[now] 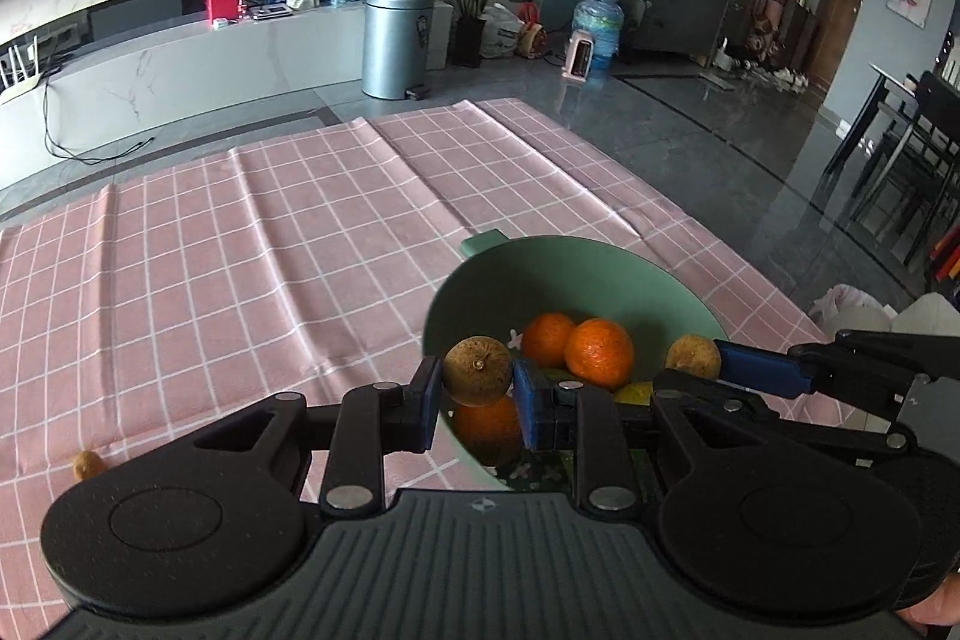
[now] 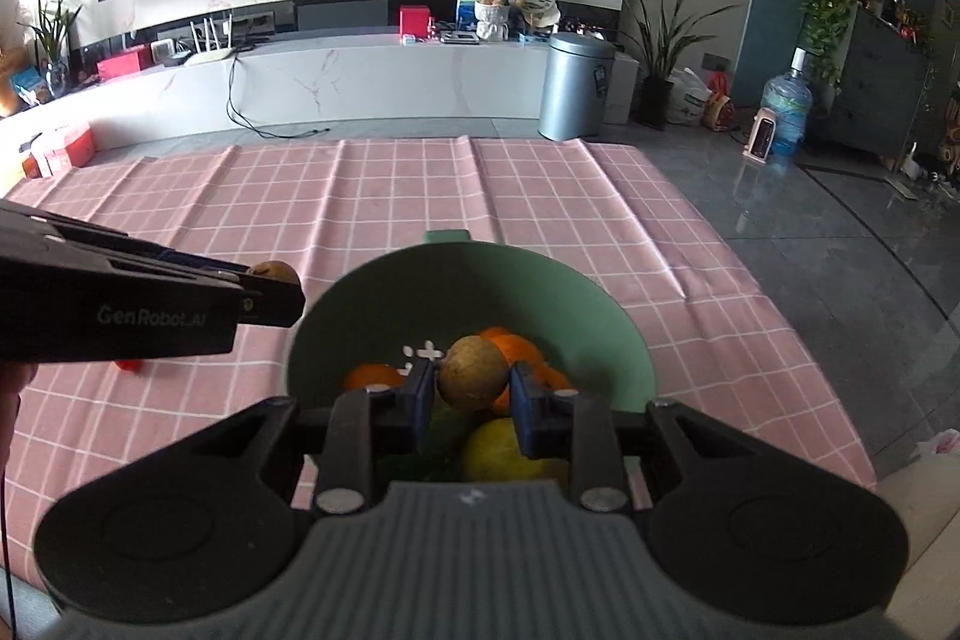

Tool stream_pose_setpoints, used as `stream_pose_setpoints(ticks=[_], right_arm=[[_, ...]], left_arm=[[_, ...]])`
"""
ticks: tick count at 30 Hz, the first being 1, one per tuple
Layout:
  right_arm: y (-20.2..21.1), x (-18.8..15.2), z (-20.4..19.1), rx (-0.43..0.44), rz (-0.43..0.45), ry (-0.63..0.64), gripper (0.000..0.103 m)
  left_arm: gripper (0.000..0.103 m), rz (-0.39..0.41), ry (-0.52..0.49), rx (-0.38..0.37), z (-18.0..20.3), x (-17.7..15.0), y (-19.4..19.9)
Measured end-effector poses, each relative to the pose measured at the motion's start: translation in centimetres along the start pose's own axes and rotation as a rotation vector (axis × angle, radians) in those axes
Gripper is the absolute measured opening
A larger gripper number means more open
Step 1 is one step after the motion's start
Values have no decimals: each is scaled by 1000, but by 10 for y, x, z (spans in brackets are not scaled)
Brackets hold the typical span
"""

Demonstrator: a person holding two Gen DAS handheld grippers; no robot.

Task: Organize fruits
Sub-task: 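Carry both kiwis with the left and right tools into the green colander, then open both tools to release the kiwis and withdraw from the colander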

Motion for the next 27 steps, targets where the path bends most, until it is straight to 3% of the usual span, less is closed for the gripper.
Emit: stream_pose_setpoints(ticks=[6, 17, 27], right_arm=[[-22, 5, 16, -51, -44, 50, 23], [-63, -4, 21, -28, -152, 81, 23], [-67, -3, 22, -17, -150, 87, 23]], left_arm=[[29, -58, -34, 15, 14, 5, -32], [29, -148, -76, 59, 16, 7, -68], [29, -189, -127, 96, 21, 3, -87]])
Point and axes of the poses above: each gripper's, at about its wrist camera, not at the fingertips, and y roughly against the way its jaws point, z to its right, x to its top, the point moved 6 cm from there along -y, roughly the way its jaws point, and after that the axes turned 7 degrees about -z, right-handed, at the moved point
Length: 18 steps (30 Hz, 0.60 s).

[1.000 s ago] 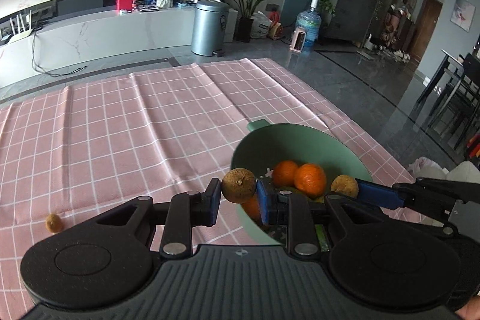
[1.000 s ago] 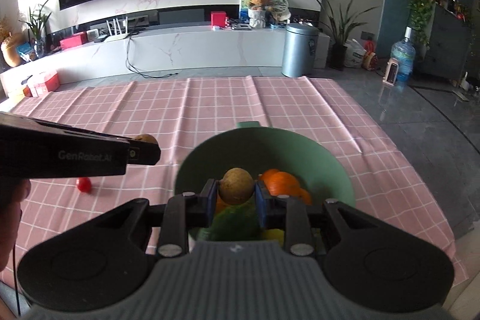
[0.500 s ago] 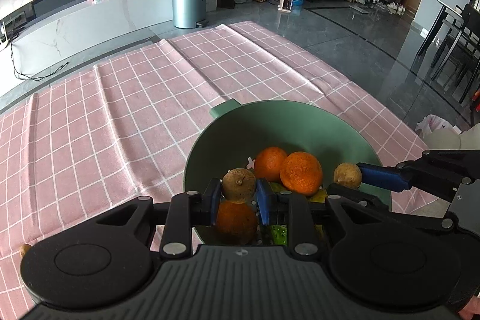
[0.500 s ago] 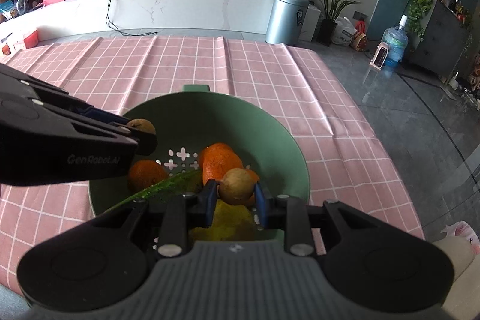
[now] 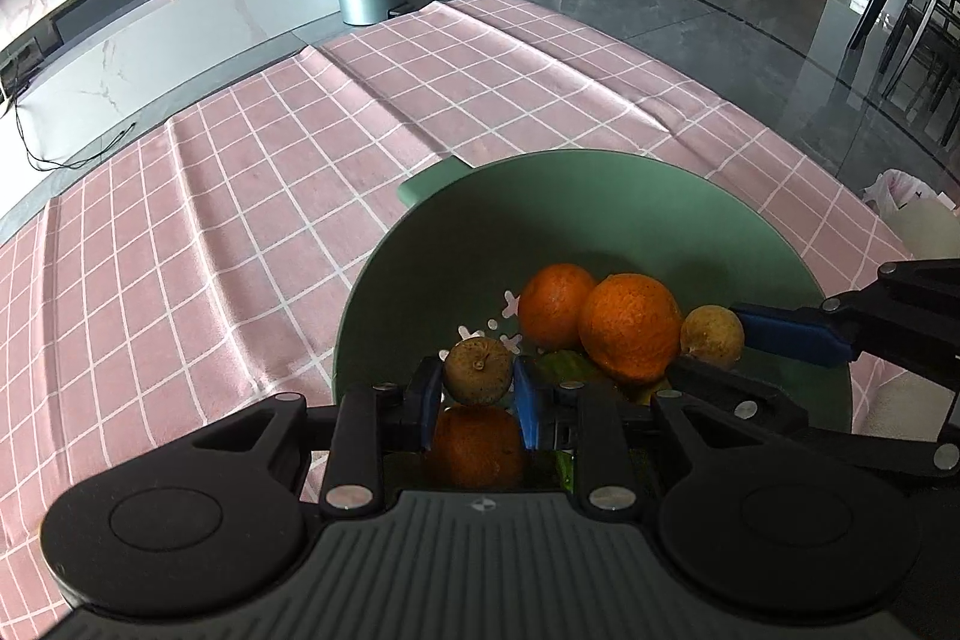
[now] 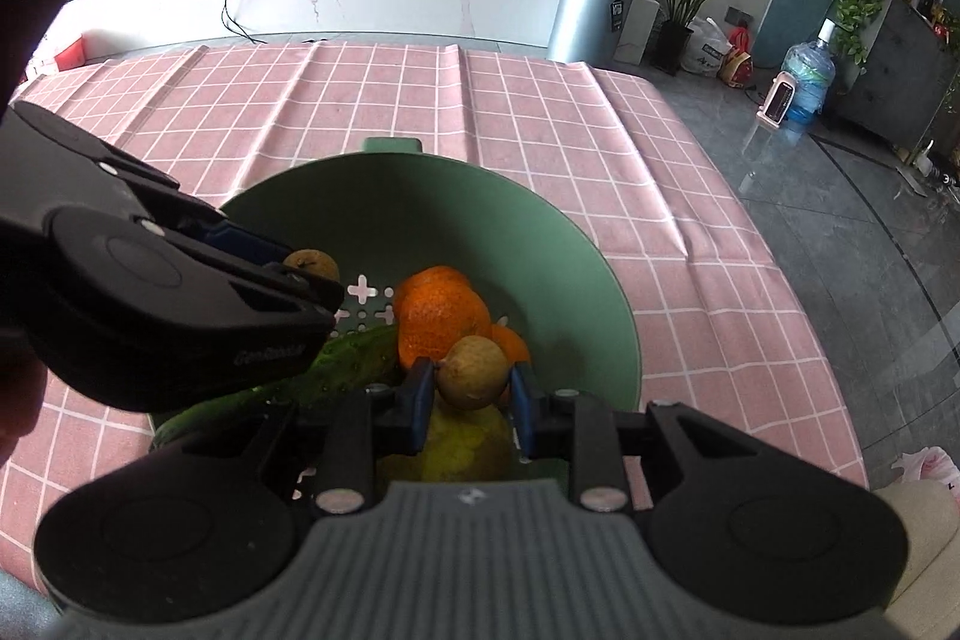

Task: Organize fruits
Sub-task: 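Open both tools to release the kiwis and withdraw from the colander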

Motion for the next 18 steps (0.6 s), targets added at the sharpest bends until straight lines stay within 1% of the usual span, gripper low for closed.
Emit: stream_pose_setpoints(ticks=[6, 7, 8, 9, 11, 12, 15, 17, 18], right_arm=[[0, 1, 2, 6, 1, -13, 23], [0, 2, 1, 5, 1, -13, 23], [1, 2, 1, 4, 2, -13, 26], [2, 2, 1, 1, 4, -14, 32], [4, 2, 2, -7, 11, -19, 37], [6, 1, 3, -10, 13, -21, 37], [11, 2, 3, -9, 22, -29, 38], [17, 2, 4, -9, 37, -41, 44], [20, 3, 4, -7, 48, -47, 45]], left_arm=[[29, -12, 16, -5, -2, -2, -2], [31, -12, 17, -5, -2, -2, -1], [33, -10, 16, -3, -2, -2, 0], [36, -7, 15, -3, -2, -2, 2], [42, 4, 12, -3, -2, -1, 7], [46, 9, 11, -2, -2, -1, 9], [46, 34, 14, -2, -2, 1, 19], [46, 60, 31, 3, -4, 2, 28], [46, 70, 40, 2, -5, 2, 33]])
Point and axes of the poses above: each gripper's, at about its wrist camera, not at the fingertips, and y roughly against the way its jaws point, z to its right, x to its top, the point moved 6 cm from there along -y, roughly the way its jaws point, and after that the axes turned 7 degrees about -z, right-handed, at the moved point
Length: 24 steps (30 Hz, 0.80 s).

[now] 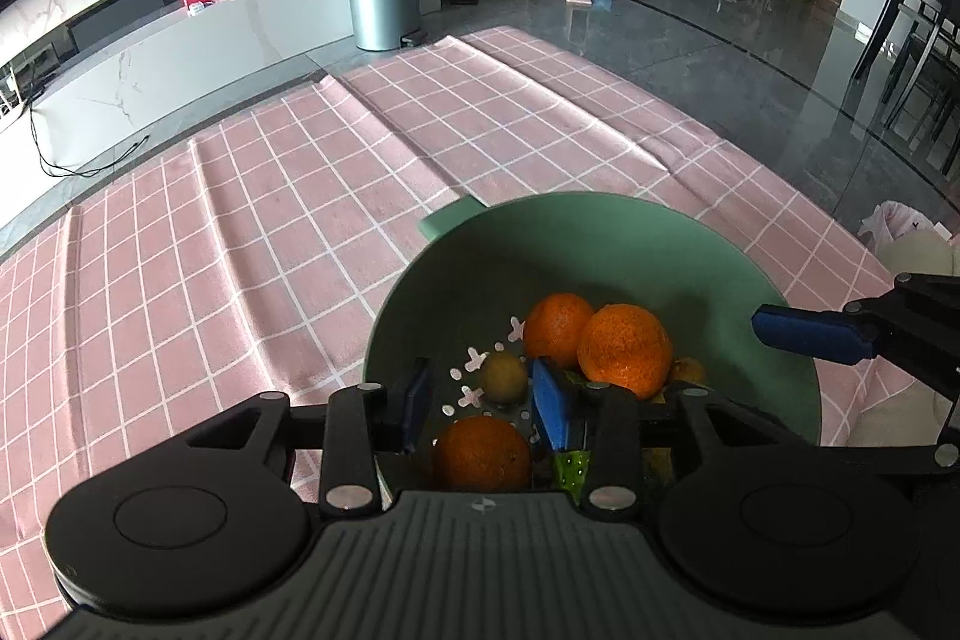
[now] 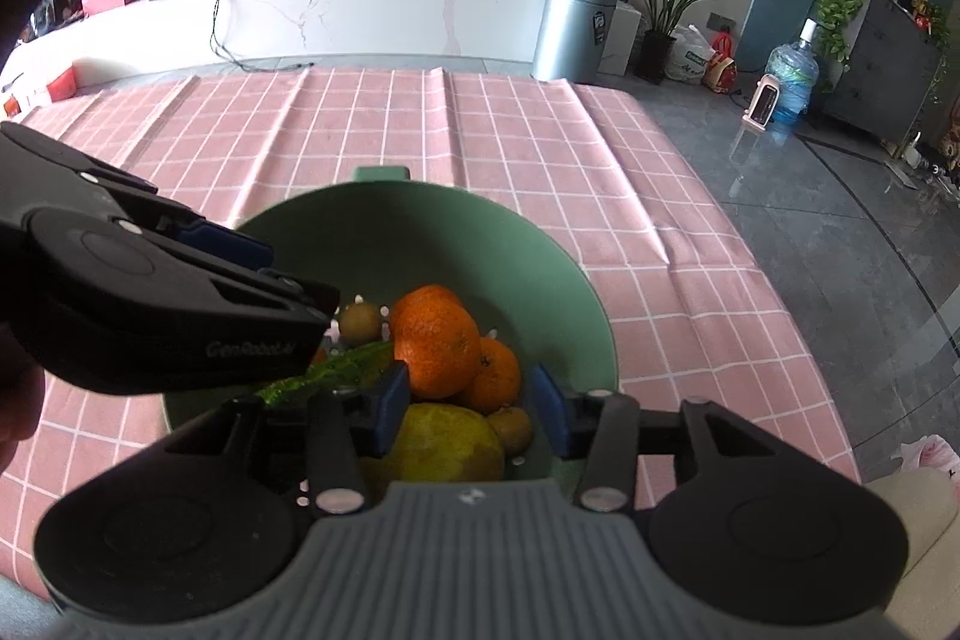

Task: Organize fruits
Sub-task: 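Open both tools to release the kiwis and withdraw from the colander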

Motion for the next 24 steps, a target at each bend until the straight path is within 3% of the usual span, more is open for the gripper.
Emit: stream_pose_setpoints(ticks=[12, 24], right_arm=[[44, -2, -14, 66, 114, -113, 65], [74, -15, -64, 160, 175, -148, 69]], left_arm=[[47, 98, 60, 34, -18, -9, 65], [47, 102, 125, 99, -60, -58, 105]])
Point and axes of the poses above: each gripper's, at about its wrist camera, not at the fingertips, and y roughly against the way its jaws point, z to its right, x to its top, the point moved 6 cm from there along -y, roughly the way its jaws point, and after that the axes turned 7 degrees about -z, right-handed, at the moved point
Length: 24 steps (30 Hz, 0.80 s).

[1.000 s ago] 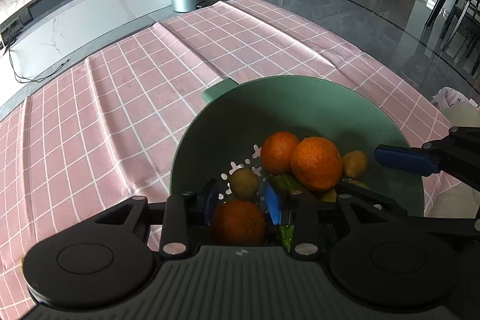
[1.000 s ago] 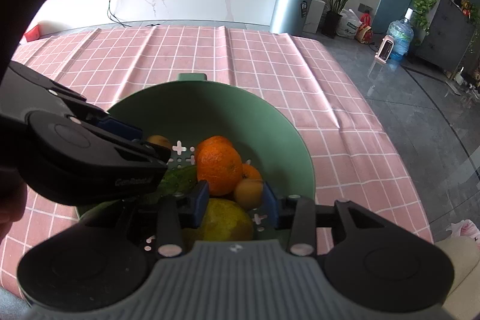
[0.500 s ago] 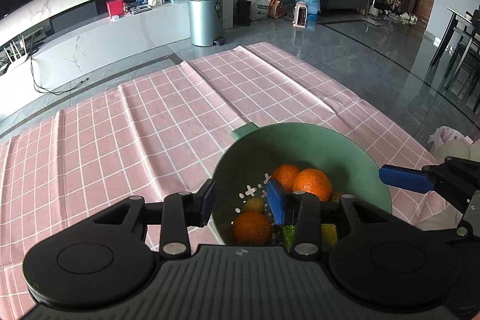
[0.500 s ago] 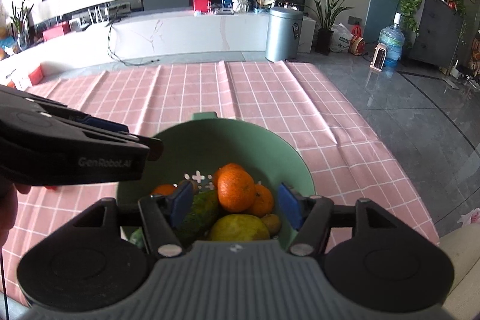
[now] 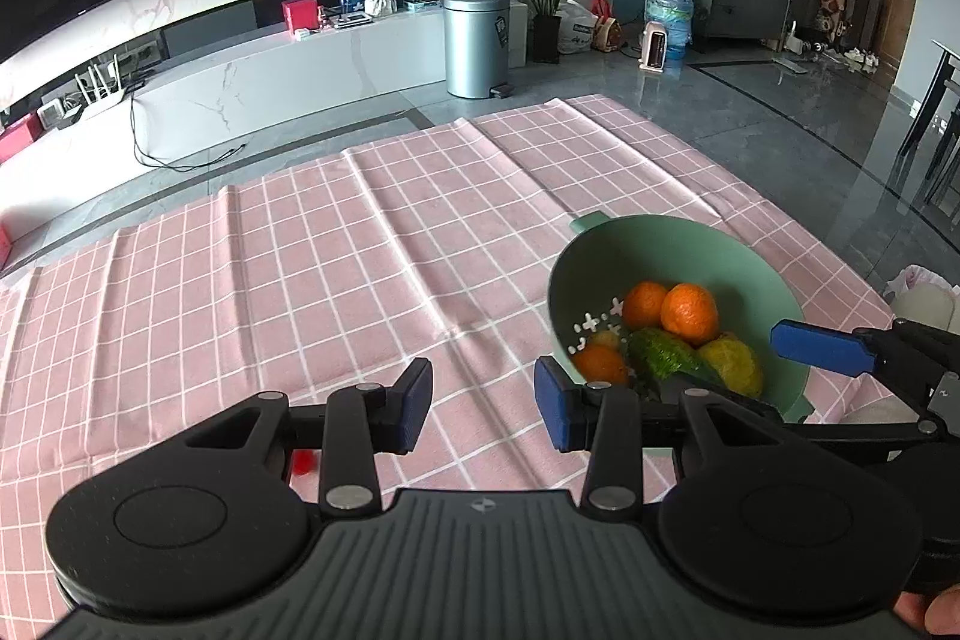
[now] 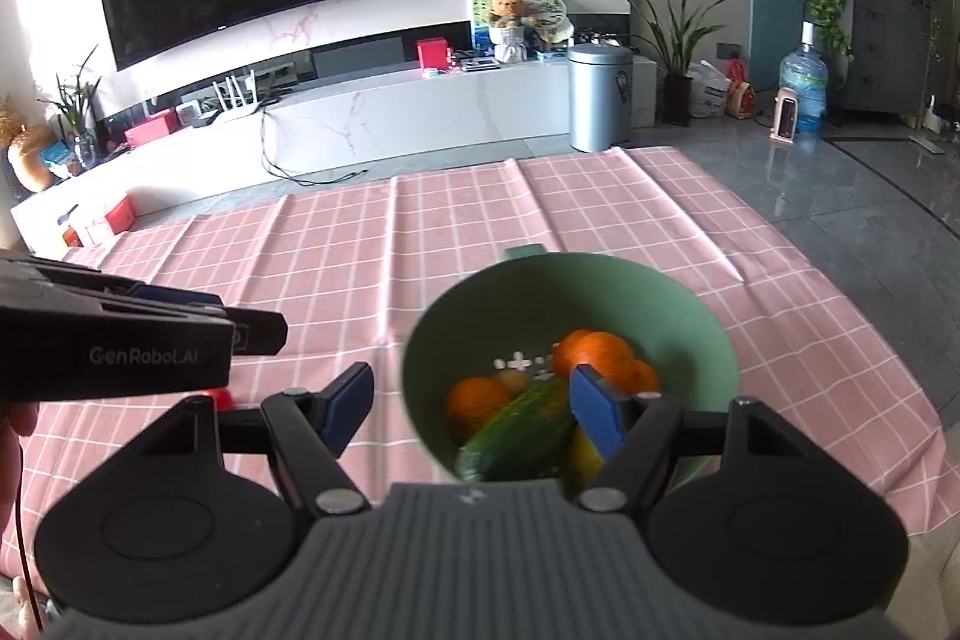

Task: Organize fruits
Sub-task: 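Open both tools to release the kiwis and withdraw from the colander, then grasp the red cherry tomato with the right tool while the left tool grasps the last kiwi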

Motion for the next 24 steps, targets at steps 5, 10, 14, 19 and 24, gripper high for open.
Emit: stream_pose_setpoints(ticks=[5, 10, 14, 19, 24], right_arm=[[4, -10, -31, 30, 23, 30, 69], [-1, -19, -58, 59, 21, 77, 69], [-7, -26, -77, 87, 17, 114, 67], [-20, -29, -98, 112, 4, 164, 61], [-40, -33, -119, 134, -20, 230, 54]], left_arm=[[47, -7, 36, 37, -28, -18, 10], [47, -12, 109, 65, -62, -34, 14], [47, -11, 146, 71, -85, -47, 13], [47, -12, 182, 64, -107, -62, 7], [47, -21, 240, 54, -127, -76, -5]])
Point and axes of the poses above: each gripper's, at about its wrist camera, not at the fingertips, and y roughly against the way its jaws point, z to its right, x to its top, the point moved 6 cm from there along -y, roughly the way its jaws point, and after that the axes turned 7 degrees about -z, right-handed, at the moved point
